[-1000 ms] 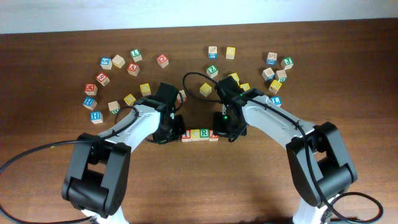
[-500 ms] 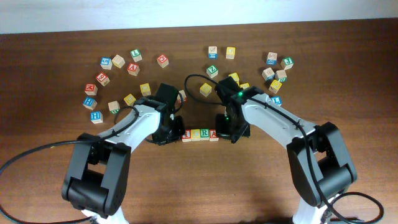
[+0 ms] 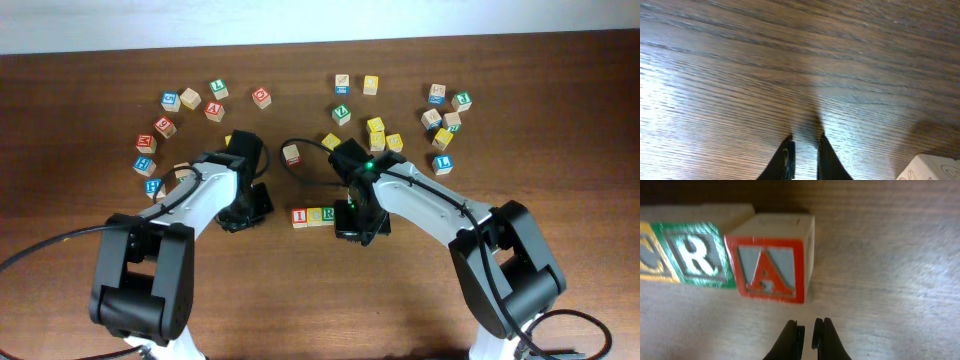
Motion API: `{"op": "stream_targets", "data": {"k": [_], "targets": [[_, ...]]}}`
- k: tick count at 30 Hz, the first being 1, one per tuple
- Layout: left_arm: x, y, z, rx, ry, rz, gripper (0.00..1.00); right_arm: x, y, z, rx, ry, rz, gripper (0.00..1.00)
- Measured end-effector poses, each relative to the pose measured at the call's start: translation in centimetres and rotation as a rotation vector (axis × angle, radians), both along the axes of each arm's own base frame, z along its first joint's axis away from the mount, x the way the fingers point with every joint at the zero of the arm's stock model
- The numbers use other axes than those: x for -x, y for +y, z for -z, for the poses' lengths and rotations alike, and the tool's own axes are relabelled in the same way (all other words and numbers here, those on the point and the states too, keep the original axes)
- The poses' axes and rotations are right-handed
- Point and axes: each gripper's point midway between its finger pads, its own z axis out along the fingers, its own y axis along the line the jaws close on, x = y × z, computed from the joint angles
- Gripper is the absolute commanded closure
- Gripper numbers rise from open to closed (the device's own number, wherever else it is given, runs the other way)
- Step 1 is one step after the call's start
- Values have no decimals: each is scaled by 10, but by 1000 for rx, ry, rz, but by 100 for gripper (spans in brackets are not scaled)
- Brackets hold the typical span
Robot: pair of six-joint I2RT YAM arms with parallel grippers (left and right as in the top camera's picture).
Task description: Spell out ICRA
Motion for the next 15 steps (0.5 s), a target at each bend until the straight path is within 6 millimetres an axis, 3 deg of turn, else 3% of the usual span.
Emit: {"op": "stream_targets", "data": {"k": [3, 15], "targets": [[0, 1, 0, -1, 0, -3, 88, -11, 4, 1, -13, -48, 3, 96], [-1, 2, 0, -3, -1, -4, 84, -19, 6, 3, -22, -88, 3, 96]]}}
